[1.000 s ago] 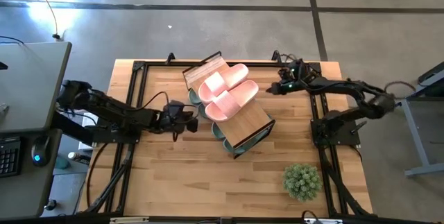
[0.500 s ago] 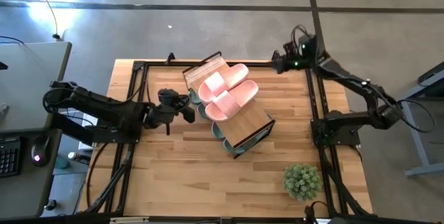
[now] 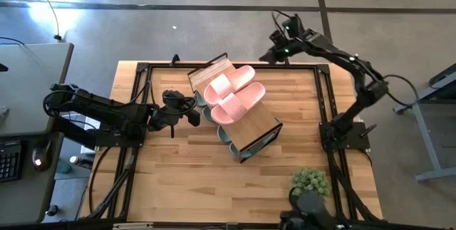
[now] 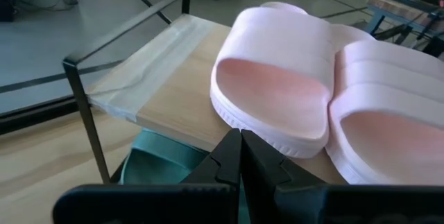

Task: Pick and place slides into the shelf
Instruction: Adjust the slides on the shelf

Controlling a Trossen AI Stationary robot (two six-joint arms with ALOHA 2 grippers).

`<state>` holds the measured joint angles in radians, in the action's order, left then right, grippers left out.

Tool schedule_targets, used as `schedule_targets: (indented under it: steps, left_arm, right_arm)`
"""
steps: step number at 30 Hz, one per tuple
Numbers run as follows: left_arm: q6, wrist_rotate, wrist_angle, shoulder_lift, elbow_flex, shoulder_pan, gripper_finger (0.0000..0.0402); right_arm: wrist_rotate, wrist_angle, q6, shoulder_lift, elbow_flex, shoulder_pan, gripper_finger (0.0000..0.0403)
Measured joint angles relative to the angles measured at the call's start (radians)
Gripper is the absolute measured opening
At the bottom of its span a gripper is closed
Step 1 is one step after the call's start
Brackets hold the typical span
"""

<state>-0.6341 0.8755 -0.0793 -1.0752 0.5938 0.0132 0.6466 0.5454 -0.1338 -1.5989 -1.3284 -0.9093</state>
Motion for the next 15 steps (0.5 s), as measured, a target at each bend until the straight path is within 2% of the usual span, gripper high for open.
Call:
schedule_targets:
  steps: [6,15]
  left_arm:
    - [0.002,-0.012,-0.002,0.0,0.0,0.0,0.0]
    - [0.002,-0.012,-0.007,0.0,0.0,0.0,0.0]
  right_arm:
    - [0.008,0.111,0.038,-0.112,-0.085,0.046,0.0]
    - [-0.021,0.103,0.036,-0.137,-0.09,0.105,0.0]
